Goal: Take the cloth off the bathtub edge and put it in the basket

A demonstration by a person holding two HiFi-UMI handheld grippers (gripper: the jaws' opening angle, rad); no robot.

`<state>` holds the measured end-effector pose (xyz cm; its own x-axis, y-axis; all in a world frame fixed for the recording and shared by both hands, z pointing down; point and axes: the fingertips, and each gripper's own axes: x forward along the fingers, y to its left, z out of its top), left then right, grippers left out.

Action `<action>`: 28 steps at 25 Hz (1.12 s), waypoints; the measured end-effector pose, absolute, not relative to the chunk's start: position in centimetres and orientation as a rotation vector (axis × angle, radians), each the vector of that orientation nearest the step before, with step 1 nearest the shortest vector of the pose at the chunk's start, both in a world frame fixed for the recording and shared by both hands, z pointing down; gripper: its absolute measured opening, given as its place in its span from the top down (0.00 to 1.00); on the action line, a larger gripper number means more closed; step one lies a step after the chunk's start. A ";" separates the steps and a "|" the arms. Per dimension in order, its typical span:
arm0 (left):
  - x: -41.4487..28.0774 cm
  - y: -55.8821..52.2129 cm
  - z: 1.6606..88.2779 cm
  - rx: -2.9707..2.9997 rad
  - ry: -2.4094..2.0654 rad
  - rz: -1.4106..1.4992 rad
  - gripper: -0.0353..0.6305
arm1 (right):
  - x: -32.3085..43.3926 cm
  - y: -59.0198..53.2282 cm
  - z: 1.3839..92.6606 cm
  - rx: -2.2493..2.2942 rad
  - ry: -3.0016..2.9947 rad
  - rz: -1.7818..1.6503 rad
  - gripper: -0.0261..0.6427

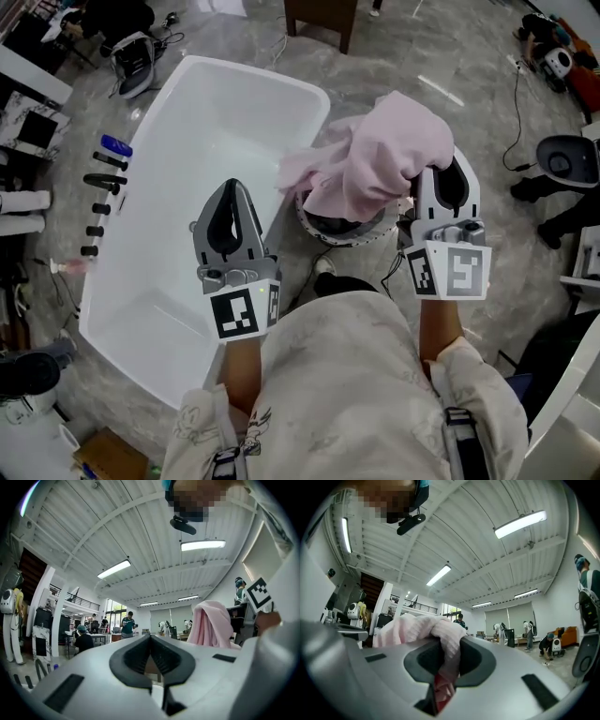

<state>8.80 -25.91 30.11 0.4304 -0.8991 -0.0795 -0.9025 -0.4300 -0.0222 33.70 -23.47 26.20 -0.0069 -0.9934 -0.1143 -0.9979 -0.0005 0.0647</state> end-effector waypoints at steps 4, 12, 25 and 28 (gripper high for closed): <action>11.8 -26.9 30.1 -2.640 1.592 0.097 0.94 | 36.3 -23.5 26.3 -2.234 2.163 0.207 0.91; 13.7 -27.6 30.7 -2.684 1.558 0.104 0.94 | 37.8 -23.6 27.4 -2.287 2.162 0.193 0.91; 14.3 -28.4 31.5 -2.701 1.561 0.071 0.94 | 39.7 -24.3 31.8 -2.356 2.159 0.047 0.91; 14.6 -28.2 31.6 -2.703 1.553 0.058 0.94 | 39.7 -24.4 34.7 -2.369 2.188 -0.052 0.91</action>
<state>14.58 -28.18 31.61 0.5034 -0.8629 -0.0440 -0.8638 -0.5038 -0.0024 39.65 -24.42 34.68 0.0807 -0.9935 0.0806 -0.9962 -0.0777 0.0397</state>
